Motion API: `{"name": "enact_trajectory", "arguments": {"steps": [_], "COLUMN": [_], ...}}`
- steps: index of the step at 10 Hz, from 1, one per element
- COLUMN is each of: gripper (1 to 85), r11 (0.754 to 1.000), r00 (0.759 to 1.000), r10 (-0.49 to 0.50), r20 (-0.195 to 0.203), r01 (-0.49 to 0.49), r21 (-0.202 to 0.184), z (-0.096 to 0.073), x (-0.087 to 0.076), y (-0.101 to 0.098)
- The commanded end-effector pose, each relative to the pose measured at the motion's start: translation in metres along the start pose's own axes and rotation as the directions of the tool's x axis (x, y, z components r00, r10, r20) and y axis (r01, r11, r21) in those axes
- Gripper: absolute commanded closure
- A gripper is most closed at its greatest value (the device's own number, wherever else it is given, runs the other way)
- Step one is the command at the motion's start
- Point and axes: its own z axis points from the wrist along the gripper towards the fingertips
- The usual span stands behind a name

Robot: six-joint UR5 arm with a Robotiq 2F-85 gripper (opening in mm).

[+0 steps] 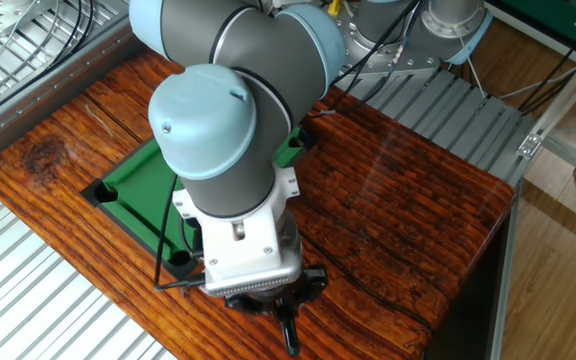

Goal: Hit the pool ball

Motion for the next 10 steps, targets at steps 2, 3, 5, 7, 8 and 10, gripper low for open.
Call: {"name": "enact_trajectory", "arguments": {"steps": [2, 3, 5, 7, 8, 10], "gripper": [84.7, 84.7, 84.7, 84.7, 84.7, 84.7], "r11": [0.996, 0.998, 0.998, 0.999, 0.999, 0.999], "r00": [0.994, 0.996, 0.997, 0.999, 0.999, 0.999], "r10": [-0.084, -0.06, -0.043, -0.028, -0.024, -0.019], "r20": [0.076, 0.059, 0.065, 0.046, 0.04, 0.033], "r01": [0.085, 0.061, 0.045, 0.029, 0.025, 0.02], "r21": [-0.016, -0.017, -0.033, -0.024, -0.023, -0.031], "z": [-0.003, -0.003, -0.003, -0.002, -0.002, -0.002], "x": [-0.02, -0.016, -0.018, -0.013, -0.011, -0.009], "y": [0.006, 0.005, 0.009, 0.007, 0.006, 0.008]}}
